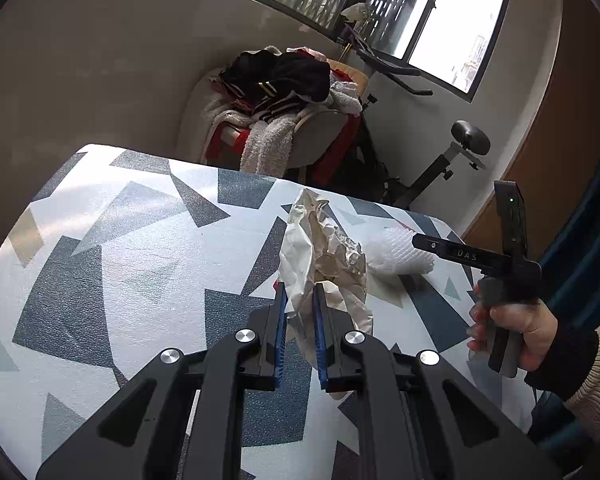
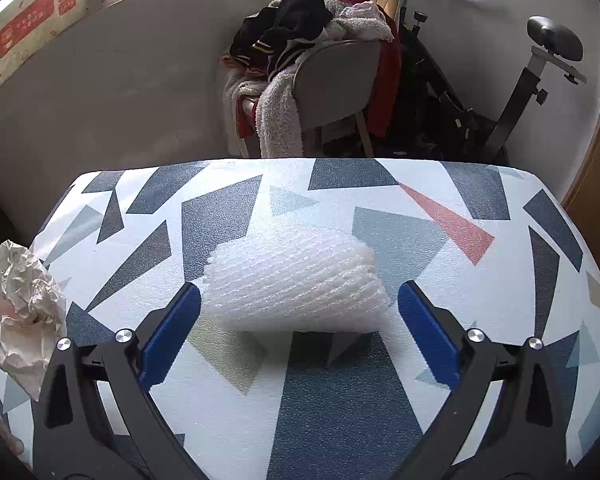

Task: Collect trash
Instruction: 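Grasp the white foam net with the right gripper while the left holds the tissue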

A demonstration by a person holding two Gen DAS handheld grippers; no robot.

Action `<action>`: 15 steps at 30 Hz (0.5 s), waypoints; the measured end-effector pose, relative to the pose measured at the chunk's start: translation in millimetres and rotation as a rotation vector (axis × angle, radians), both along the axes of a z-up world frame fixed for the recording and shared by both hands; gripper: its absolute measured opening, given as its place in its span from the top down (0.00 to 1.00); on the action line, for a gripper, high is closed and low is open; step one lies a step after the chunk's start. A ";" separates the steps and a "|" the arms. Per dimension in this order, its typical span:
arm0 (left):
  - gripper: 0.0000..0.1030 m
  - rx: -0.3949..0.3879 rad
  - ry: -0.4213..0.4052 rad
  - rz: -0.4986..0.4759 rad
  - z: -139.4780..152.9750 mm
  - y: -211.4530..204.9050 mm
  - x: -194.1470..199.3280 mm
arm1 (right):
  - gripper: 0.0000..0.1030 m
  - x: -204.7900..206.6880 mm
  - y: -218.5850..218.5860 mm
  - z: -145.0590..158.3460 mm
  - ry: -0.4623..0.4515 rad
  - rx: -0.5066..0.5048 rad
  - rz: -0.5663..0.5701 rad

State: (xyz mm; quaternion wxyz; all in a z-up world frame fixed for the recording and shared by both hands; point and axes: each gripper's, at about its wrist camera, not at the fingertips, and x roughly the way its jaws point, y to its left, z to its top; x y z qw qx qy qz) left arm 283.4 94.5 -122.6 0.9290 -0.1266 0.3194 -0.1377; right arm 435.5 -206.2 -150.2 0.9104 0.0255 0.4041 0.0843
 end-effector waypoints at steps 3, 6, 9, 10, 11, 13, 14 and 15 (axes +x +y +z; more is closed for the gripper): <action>0.88 -0.004 -0.003 -0.007 -3.9 1.2 -6.2 | 0.06 18.9 18.2 -12.2 0.042 -0.018 -0.018; 0.88 -0.031 0.002 -0.007 -9.1 2.6 -13.7 | 0.05 33.5 38.6 -35.2 0.141 -0.143 -0.027; 0.88 -0.050 0.009 -0.009 -13.7 1.2 -21.7 | 0.16 22.4 47.8 -35.6 0.119 -0.205 0.039; 0.88 -0.053 0.009 -0.012 -14.3 0.1 -25.4 | 0.23 17.9 44.3 -31.8 0.112 -0.203 0.046; 0.88 -0.052 0.008 -0.015 -14.4 -0.8 -28.5 | 0.36 12.8 39.7 -27.0 0.106 -0.189 0.057; 0.88 -0.051 0.010 -0.022 -14.1 -3.5 -34.2 | 0.70 -0.7 31.2 -14.8 0.081 -0.193 0.070; 0.88 -0.055 0.012 -0.024 -13.5 -4.7 -37.3 | 0.80 -9.2 26.7 -8.0 0.059 -0.199 0.074; 0.88 -0.058 0.013 -0.027 -12.3 -6.0 -40.6 | 0.81 -19.6 19.8 -0.3 0.035 -0.184 0.086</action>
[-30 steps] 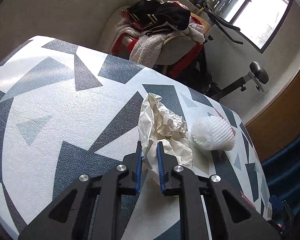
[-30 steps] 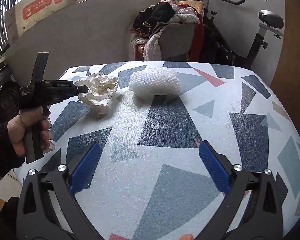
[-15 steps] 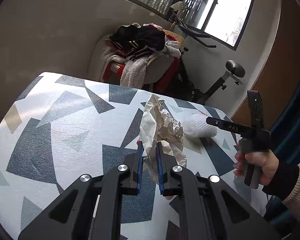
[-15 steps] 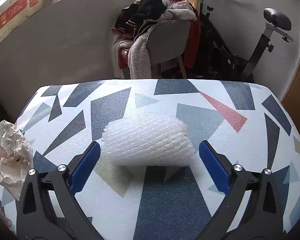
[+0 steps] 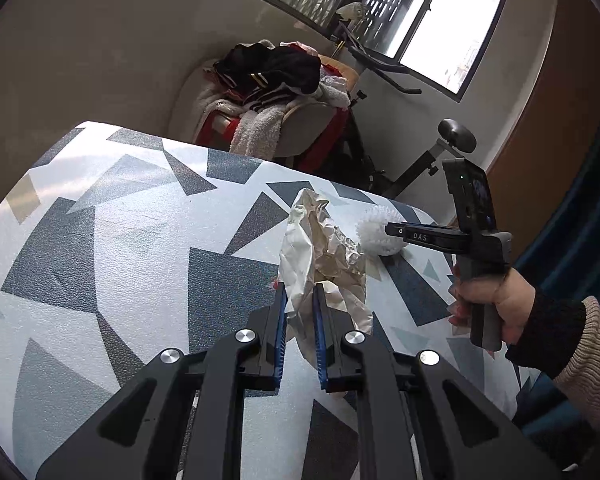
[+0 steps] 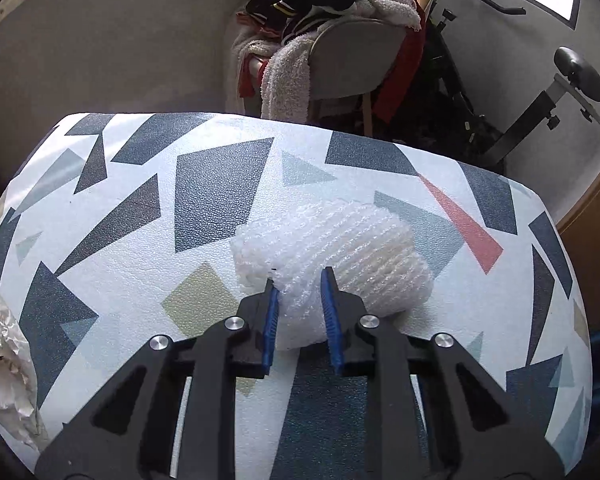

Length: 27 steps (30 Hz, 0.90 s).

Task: Collect trash
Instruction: 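Grasp the white foam net with the right gripper while the left holds the tissue, then lower the tissue and foam net into the bin and open both grippers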

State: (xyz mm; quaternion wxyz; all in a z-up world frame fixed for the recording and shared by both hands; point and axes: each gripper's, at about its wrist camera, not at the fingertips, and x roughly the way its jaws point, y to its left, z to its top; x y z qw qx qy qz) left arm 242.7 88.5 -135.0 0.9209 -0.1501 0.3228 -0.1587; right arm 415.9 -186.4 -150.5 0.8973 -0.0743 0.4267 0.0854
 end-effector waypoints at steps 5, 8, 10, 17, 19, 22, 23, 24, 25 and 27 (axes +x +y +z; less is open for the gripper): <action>0.88 0.002 -0.008 -0.022 11.9 -13.1 -24.6 | 0.84 -59.0 -31.3 34.5 -0.069 0.092 0.022; 0.88 -0.007 -0.010 -0.032 18.8 -21.8 -46.9 | 0.84 -102.7 -44.6 51.5 -0.101 0.142 0.039; 0.88 -0.008 -0.012 -0.041 22.2 -29.0 -64.8 | 0.84 -134.4 -50.9 59.5 -0.123 0.174 0.051; 0.88 0.031 -0.014 -0.106 29.7 -58.1 -133.9 | 0.84 -247.5 -69.5 71.8 -0.166 0.262 0.068; 0.88 0.049 -0.013 -0.131 30.9 -65.4 -154.0 | 0.84 -274.9 -75.8 74.1 -0.172 0.300 0.061; 0.88 0.086 -0.014 -0.168 31.5 -76.7 -183.3 | 0.84 -308.3 -82.8 75.4 -0.182 0.337 0.047; 0.88 0.094 -0.011 -0.178 30.9 -80.1 -191.4 | 0.84 -318.3 -84.3 75.7 -0.185 0.342 0.044; 0.88 0.106 -0.008 -0.188 29.5 -83.4 -200.2 | 0.84 -327.1 -85.4 75.7 -0.186 0.347 0.041; 0.88 0.116 -0.005 -0.197 27.7 -86.2 -209.0 | 0.84 -334.5 -86.2 75.5 -0.185 0.355 0.041; 0.88 0.135 0.002 -0.211 23.2 -91.4 -222.8 | 0.84 -350.7 -86.7 75.5 -0.186 0.370 0.042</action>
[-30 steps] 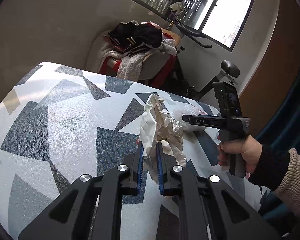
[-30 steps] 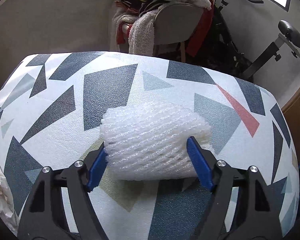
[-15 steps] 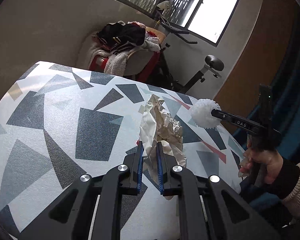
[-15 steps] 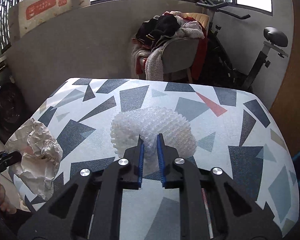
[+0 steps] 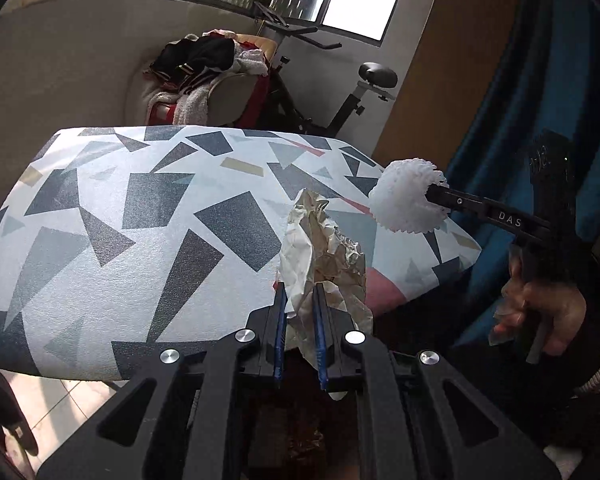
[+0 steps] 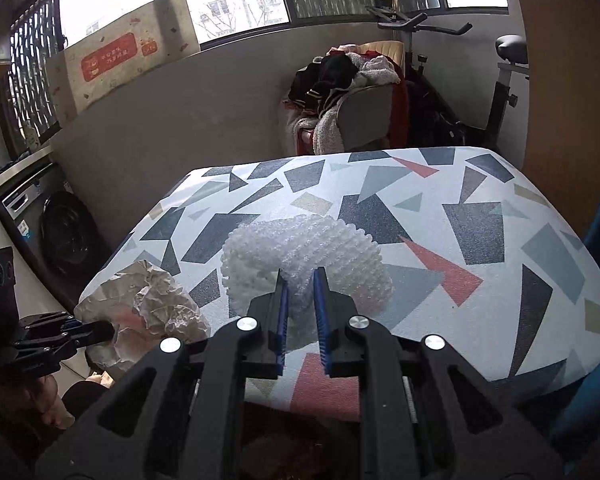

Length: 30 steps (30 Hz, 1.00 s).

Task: Collect trash
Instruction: 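Lower the tissue and foam net into the bin and open both grippers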

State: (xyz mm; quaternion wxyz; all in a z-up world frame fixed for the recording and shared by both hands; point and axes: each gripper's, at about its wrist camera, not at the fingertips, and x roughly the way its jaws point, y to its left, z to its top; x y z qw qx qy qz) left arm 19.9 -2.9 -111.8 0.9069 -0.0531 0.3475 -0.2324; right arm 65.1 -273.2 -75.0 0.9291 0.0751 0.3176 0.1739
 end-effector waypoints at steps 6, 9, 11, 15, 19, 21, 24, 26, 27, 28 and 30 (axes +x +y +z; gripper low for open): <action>0.88 0.020 0.059 -0.021 -22.4 -8.1 -25.6 | 0.84 -31.4 0.7 -1.0 -0.004 0.029 0.011; 0.87 0.028 0.078 -0.036 -31.7 -12.4 -32.2 | 0.84 -40.1 1.1 -3.2 -0.002 0.032 0.015; 0.87 0.032 0.092 -0.045 -37.2 -14.8 -33.9 | 0.84 -45.8 -0.1 -4.5 -0.002 0.042 0.019; 0.51 0.013 0.125 -0.079 -42.8 -17.3 -34.6 | 0.84 -56.1 -2.9 -8.3 -0.002 0.071 0.031; 0.35 -0.004 0.070 -0.047 -27.9 -9.7 -39.0 | 0.84 -63.4 -3.7 -16.0 0.018 0.081 0.033; 0.28 0.004 0.042 -0.010 -18.9 -3.4 -40.1 | 0.84 -67.1 -5.0 -20.1 0.035 0.099 0.034; 0.19 0.016 0.004 0.043 -8.5 6.8 -42.7 | 0.84 -74.8 -4.7 -25.4 0.058 0.120 0.046; 0.16 0.027 -0.016 0.066 -3.9 11.9 -44.3 | 0.84 -80.7 -0.6 -29.6 0.070 0.105 0.063; 0.15 0.029 -0.020 0.075 -2.0 14.3 -44.6 | 0.84 -83.2 1.9 -32.2 0.077 0.097 0.073; 0.14 0.030 -0.026 0.087 -0.2 16.3 -45.3 | 0.84 -85.6 4.3 -34.9 0.085 0.089 0.082; 0.12 0.033 -0.034 0.106 2.1 19.8 -46.7 | 0.84 -89.4 8.8 -40.7 0.104 0.081 0.094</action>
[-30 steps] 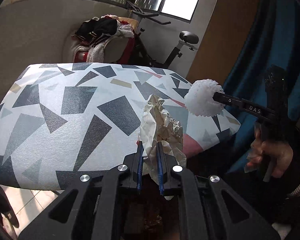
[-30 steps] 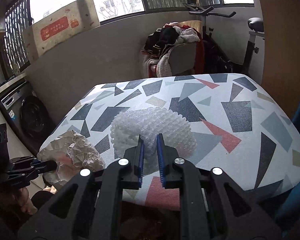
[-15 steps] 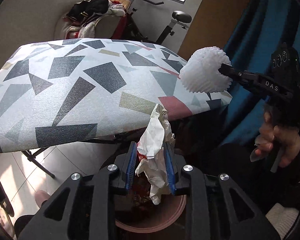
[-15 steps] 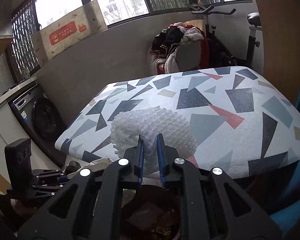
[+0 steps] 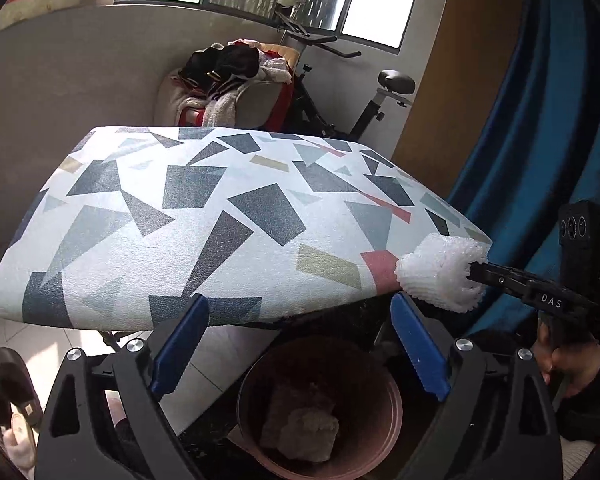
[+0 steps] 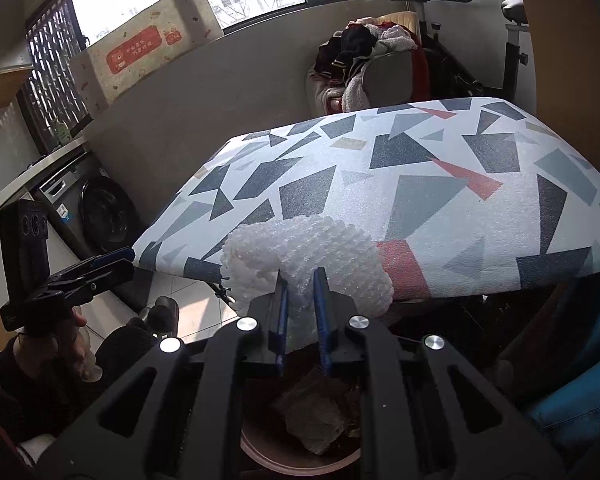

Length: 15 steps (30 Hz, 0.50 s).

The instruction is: Collect trash

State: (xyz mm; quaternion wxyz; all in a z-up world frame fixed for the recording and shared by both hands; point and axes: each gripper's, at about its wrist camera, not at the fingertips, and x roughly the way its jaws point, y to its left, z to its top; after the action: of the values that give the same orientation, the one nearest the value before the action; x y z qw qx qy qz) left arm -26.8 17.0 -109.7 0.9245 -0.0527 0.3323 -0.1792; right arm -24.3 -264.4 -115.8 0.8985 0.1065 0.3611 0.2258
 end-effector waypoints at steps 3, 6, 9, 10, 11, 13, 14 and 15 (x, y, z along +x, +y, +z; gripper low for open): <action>0.11 0.007 -0.005 0.017 0.9 3.4 -1.0 | 0.84 -2.7 6.0 -9.8 0.033 0.003 0.021; 0.11 0.014 -0.004 0.025 -0.8 3.7 -2.1 | 0.84 -2.7 13.4 -21.9 0.070 -0.007 0.042; 0.10 0.013 0.002 0.031 -3.9 4.6 -4.4 | 0.84 -2.4 20.0 -34.8 0.114 -0.014 0.059; 0.10 0.010 0.004 0.030 -5.0 5.2 -4.9 | 0.84 -1.9 21.9 -38.9 0.129 -0.020 0.062; 0.10 0.007 0.008 0.028 -6.0 5.5 -5.1 | 0.84 -1.7 23.4 -43.1 0.144 -0.028 0.064; 0.10 0.010 0.013 0.027 -8.1 5.5 -5.6 | 0.84 -0.9 25.8 -49.9 0.166 -0.038 0.065; 0.10 0.013 0.014 0.026 -8.8 5.3 -5.7 | 0.83 -0.7 26.5 -52.3 0.175 -0.041 0.065; 0.10 0.015 0.015 0.025 -9.9 4.9 -5.8 | 0.83 -0.4 26.9 -54.5 0.182 -0.046 0.063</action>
State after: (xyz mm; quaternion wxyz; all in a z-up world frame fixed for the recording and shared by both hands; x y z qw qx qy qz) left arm -32.6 21.8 -119.6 0.9245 -0.0515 0.3399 -0.1649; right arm -24.7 -237.5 -170.3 0.8566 0.0945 0.4495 0.2353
